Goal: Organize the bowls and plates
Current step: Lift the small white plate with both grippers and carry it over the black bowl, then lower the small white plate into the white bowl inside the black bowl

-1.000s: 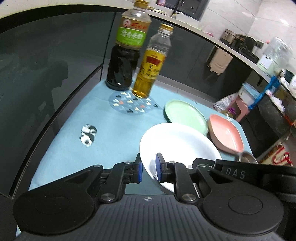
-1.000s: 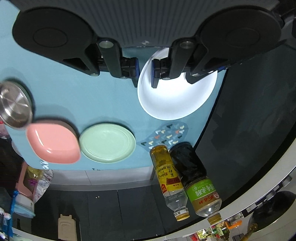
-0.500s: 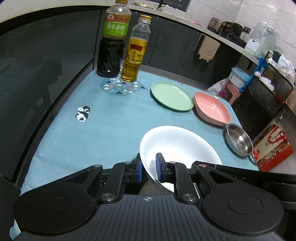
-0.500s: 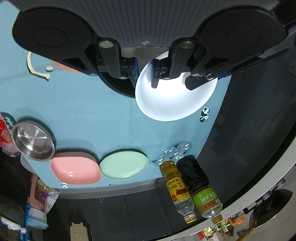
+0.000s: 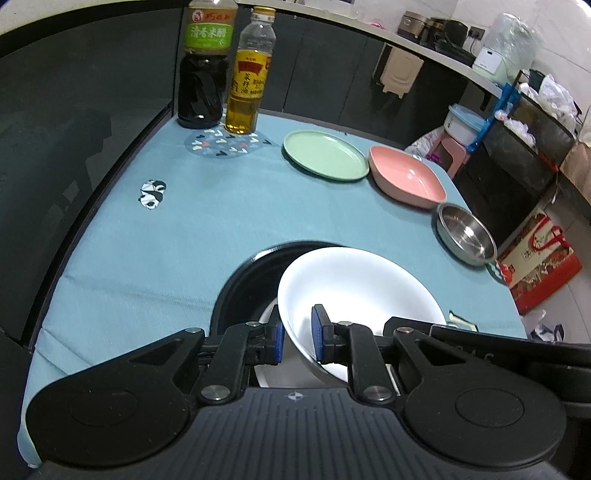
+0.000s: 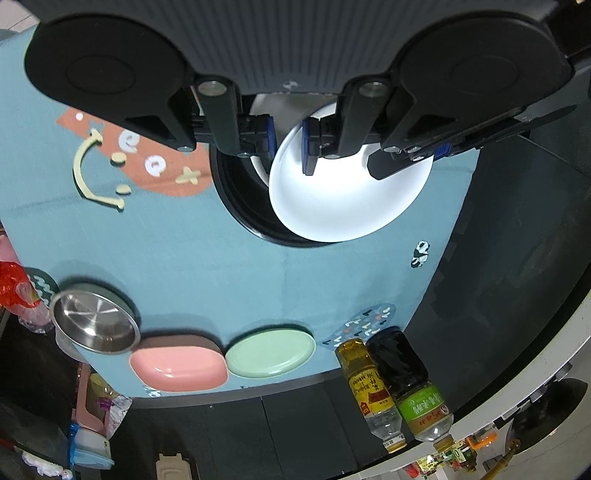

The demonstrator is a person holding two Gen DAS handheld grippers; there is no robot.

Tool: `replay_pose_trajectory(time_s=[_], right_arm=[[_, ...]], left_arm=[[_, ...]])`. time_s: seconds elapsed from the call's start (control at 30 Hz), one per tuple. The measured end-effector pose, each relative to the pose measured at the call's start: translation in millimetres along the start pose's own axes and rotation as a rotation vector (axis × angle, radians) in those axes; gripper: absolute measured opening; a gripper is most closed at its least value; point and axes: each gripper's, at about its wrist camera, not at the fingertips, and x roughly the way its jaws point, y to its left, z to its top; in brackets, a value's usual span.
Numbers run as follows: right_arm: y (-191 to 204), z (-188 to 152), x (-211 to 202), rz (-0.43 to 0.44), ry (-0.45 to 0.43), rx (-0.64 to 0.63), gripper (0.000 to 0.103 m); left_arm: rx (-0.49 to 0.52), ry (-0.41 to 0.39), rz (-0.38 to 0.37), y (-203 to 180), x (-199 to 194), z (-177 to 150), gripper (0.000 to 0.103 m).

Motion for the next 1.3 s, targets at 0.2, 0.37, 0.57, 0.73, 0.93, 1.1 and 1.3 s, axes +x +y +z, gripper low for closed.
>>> replay_pose_trajectory(time_s=[0.2,0.37,0.57,0.73,0.93,1.1,1.3], right_arm=[[-4.7,-7.1,-1.0,0.0,0.009,0.011,0.017],[-6.2,-11.0,-1.1,-0.004,0.016,0.013,0.017],[-6.7,-11.7,2.6,-0.004,0.028,0.013,0.017],[-4.2,-11.7,7.2,-0.004,0.036,0.006,0.017],[-5.8,-12.1,12.7,0.002,0.045,0.009,0.017],[-7.1,-11.9,13.0,0.01,0.047,0.015,0.017],[-10.3,-11.9,11.0,0.023,0.042,0.036,0.017]], left_arm=[[0.014,0.015,-0.004,-1.8,-0.5,-5.4,0.015],[0.02,0.033,-0.005,-2.6,3.8,-7.8,0.015],[0.015,0.043,0.001,0.1,6.1,-9.5,0.014],[0.01,0.057,0.007,3.4,9.8,-9.6,0.014],[-0.01,0.08,-0.01,8.9,16.5,-10.5,0.014],[-0.014,0.083,-0.018,10.8,16.3,-9.4,0.015],[-0.027,0.087,-0.029,14.4,15.5,-7.8,0.014]])
